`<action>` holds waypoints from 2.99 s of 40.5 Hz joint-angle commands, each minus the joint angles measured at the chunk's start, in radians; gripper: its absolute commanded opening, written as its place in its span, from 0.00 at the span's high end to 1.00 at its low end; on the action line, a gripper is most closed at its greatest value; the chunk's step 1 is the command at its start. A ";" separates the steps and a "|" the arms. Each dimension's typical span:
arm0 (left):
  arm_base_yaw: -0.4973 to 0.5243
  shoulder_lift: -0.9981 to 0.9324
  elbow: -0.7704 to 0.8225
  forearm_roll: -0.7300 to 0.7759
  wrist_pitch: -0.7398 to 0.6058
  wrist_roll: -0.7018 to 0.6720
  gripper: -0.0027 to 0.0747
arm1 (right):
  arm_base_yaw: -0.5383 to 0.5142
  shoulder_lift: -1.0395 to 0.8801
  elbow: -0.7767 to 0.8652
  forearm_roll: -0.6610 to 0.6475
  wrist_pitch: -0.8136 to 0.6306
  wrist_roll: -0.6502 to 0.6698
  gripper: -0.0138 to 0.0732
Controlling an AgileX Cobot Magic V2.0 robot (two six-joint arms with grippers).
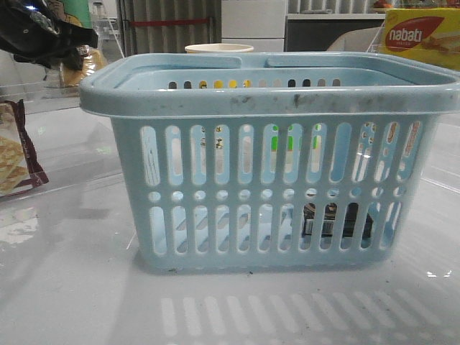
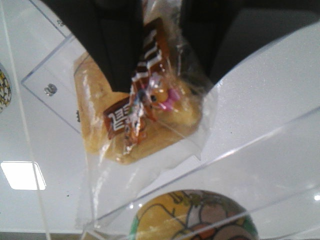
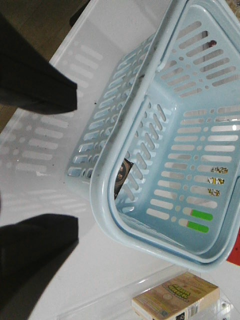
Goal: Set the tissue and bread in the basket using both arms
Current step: 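Grasp the wrapped bread cake on the shelf with the left gripper, then carry the bread over the basket and release it inside with left gripper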
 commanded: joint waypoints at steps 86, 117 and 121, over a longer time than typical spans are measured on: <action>-0.618 -0.550 0.020 -0.040 0.588 0.215 0.38 | 0.001 0.002 -0.027 -0.008 -0.069 -0.002 0.22; -0.618 -1.302 0.795 -0.041 0.409 0.177 0.38 | 0.001 0.002 -0.027 -0.008 -0.069 -0.002 0.22; -0.618 -1.341 0.836 -0.041 0.397 0.177 0.38 | 0.001 0.002 -0.027 -0.022 -0.057 -0.002 0.22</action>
